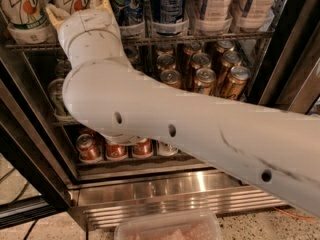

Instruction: Pick 7up can from top shelf of fridge

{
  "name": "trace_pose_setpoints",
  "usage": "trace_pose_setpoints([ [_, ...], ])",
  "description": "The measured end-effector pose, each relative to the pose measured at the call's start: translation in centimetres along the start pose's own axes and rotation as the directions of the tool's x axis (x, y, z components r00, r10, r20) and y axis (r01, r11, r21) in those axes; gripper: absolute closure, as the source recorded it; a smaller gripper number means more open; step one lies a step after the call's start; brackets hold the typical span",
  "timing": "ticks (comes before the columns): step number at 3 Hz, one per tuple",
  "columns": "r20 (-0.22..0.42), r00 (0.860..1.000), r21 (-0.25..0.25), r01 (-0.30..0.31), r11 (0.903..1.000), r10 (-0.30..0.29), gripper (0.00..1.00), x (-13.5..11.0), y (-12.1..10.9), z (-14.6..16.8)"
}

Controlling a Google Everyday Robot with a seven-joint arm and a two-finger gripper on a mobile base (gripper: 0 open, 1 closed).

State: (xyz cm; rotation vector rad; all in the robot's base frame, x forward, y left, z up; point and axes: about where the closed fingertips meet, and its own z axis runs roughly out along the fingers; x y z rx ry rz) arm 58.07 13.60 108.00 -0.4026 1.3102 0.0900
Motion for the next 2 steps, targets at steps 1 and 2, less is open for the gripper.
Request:
trace_pose_setpoints([
  [1,-0.006,1.0,-0.018,-0.012,0.9998,0.012,0.37,0.2,0.4,0.6],
  [2,-0.021,1.0,-0.062,-0.024,0.9978,0.023,0.35,0.7,2.0,1.2],
])
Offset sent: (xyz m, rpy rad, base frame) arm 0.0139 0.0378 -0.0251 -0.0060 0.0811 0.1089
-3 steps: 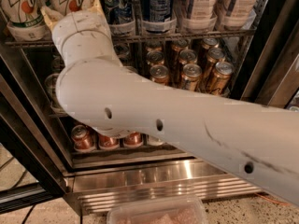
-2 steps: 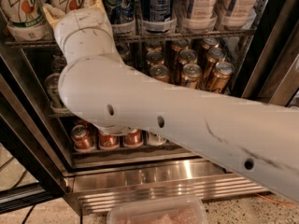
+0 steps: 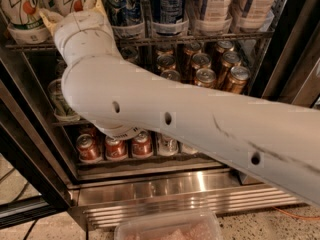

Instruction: Pick 7up can from top shelf of fridge

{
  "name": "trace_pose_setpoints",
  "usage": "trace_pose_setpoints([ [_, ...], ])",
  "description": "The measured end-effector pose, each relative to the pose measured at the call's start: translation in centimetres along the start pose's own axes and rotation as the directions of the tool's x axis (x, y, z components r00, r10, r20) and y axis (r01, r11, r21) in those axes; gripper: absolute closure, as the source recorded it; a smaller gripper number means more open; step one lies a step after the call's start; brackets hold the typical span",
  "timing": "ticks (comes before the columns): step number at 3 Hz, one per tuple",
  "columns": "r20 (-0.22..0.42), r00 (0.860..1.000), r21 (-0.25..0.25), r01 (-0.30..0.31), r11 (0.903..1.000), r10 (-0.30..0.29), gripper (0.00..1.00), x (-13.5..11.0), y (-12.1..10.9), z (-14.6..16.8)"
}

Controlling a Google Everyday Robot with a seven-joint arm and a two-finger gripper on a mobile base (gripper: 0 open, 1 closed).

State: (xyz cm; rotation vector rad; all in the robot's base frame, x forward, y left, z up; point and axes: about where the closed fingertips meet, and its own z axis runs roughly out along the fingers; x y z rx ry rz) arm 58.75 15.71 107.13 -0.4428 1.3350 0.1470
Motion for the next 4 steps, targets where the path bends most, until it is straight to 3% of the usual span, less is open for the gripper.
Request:
trace_pose_setpoints([
  [1,-0.011,1.0,-0.033,-0.005,0.9994,0.005,0.35,0.3,1.2,0.6],
  [2,-0.019,1.0,-0.031,-0.007,0.9995,0.006,0.36,0.7,1.1,1.0],
  [3,-0.019,1.0,-0.031,-0.007,0.9995,0.006,0.58,0.7,1.1,1.0],
  [4,-0.015,1.0,0.004,0.002,1.0,-0.002,0.81,0.7,-0.3,0.7],
])
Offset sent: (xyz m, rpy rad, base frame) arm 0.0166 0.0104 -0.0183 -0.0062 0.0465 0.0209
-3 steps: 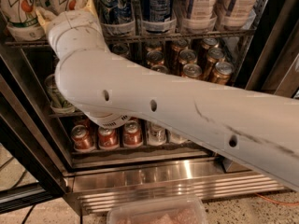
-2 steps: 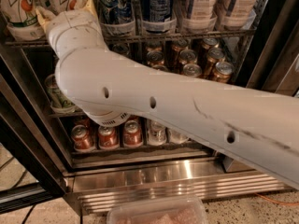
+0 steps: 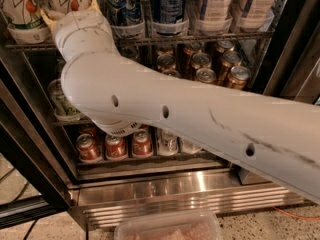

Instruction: Pick 7up can from top shelf of fridge

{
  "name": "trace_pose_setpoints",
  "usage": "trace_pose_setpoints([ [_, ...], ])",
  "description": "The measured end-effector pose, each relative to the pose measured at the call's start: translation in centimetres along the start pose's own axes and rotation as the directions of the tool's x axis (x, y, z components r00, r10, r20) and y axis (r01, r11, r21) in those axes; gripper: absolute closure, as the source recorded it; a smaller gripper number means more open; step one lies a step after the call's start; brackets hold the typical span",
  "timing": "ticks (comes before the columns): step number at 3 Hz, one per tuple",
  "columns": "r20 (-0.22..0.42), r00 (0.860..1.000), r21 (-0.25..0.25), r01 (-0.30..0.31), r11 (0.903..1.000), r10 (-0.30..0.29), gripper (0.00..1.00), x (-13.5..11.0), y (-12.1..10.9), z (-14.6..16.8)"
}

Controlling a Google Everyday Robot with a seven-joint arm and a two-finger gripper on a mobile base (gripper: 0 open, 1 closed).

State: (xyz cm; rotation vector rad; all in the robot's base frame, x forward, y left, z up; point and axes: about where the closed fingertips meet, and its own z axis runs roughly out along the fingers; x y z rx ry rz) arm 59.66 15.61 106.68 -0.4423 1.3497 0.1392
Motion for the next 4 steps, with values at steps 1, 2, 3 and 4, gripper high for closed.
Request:
trace_pose_setpoints([
  [1,0.0,1.0,0.0,0.0,1.0,0.0,1.0,0.0,0.0,0.0],
  [2,0.003,1.0,-0.012,0.001,0.9999,-0.001,1.0,-0.5,0.3,-0.1],
  [3,0.018,1.0,-0.073,-0.015,0.9972,0.017,1.0,-1.8,1.4,-0.4],
  [4,0.045,0.998,-0.155,-0.037,0.9872,0.045,1.0,-4.0,2.9,-1.4],
])
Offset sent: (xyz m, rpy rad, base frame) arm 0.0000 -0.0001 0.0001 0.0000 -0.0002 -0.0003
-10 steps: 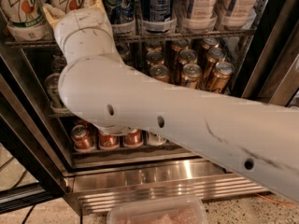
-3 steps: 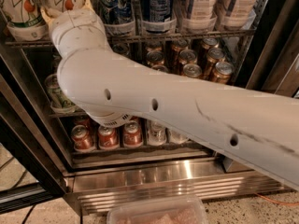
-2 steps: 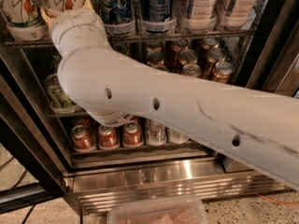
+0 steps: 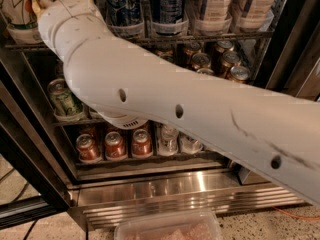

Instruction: Pick 7up can from top shelf of fridge

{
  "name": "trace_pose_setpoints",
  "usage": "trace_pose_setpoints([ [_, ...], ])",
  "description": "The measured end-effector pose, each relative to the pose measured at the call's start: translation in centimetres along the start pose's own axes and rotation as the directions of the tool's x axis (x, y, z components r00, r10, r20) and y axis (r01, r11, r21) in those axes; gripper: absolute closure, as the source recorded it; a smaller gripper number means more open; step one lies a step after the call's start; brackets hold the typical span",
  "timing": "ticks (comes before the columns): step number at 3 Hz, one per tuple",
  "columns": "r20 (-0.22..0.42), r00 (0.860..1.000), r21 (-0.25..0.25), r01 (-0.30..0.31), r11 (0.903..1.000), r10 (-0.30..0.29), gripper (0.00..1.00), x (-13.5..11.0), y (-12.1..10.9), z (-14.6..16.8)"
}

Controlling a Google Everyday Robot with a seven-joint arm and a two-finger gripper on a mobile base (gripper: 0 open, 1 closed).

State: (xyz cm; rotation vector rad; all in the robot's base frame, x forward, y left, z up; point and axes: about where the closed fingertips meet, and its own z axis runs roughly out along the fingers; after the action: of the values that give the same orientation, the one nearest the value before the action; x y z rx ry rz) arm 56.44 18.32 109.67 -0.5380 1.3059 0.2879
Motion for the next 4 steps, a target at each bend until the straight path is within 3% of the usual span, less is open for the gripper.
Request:
trace_pose_setpoints([
  [1,-0.035,0.999,-0.079,-0.028,0.9965,0.025,1.0,-0.6,1.6,-2.4],
  [2,-0.123,0.991,-0.142,-0.073,0.9872,0.056,1.0,0.1,3.2,-6.3],
  [3,-0.195,0.974,-0.186,-0.15,0.9711,0.113,1.0,1.0,4.0,-8.9],
  [4,-0.252,0.956,-0.246,-0.215,0.9451,0.152,1.0,3.4,2.4,-11.1],
])
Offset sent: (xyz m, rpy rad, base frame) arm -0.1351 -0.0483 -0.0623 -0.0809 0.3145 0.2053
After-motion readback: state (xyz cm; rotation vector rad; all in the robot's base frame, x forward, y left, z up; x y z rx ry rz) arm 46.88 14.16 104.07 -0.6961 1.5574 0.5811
